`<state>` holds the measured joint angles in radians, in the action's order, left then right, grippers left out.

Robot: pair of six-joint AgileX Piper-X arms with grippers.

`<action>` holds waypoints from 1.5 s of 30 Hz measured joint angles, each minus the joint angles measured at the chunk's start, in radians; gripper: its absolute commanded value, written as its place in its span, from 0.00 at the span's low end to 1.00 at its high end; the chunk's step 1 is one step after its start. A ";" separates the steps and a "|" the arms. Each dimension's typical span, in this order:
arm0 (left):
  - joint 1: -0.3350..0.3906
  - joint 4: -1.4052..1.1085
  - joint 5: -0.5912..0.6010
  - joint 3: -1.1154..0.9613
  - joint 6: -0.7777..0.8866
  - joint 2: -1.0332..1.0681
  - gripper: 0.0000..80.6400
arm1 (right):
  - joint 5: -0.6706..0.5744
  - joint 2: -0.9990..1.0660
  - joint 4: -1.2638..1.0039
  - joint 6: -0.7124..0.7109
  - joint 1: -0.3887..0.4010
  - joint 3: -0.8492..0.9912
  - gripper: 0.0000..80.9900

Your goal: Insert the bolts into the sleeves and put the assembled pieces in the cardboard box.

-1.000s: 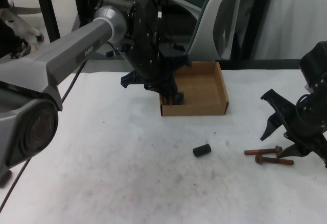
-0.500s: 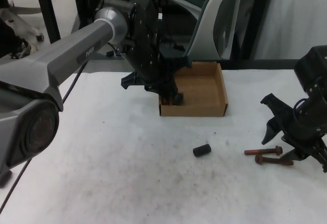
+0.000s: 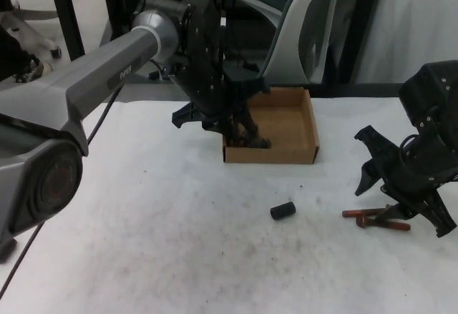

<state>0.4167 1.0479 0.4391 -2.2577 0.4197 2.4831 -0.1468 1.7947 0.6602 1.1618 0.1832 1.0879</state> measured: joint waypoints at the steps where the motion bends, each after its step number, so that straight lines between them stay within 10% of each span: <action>1: -0.002 0.000 -0.011 0.000 -0.004 -0.002 0.43 | 0.004 0.000 0.003 0.009 0.003 0.000 0.55; 11: -0.011 -0.032 -0.071 0.000 -0.070 -0.084 0.42 | 0.011 -0.016 -0.031 0.131 0.002 -0.049 0.54; 24: -0.011 0.025 -0.080 0.000 -0.247 -0.193 0.42 | -0.012 -0.022 -0.072 0.164 0.000 -0.092 0.00; 29: -0.011 0.142 -0.038 0.000 -0.293 -0.195 0.42 | -0.017 -0.022 -0.079 0.166 0.000 -0.095 0.05; 38: -0.011 0.200 0.006 0.000 -0.309 -0.195 0.42 | -0.020 -0.022 -0.088 0.171 0.000 -0.100 0.50; 45: -0.011 0.202 0.012 0.000 -0.311 -0.195 0.42 | -0.007 -0.015 -0.095 0.176 0.000 -0.100 0.48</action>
<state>0.4060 1.2501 0.4514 -2.2577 0.1090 2.2878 -0.1533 1.7797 0.5653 1.3382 0.1832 0.9884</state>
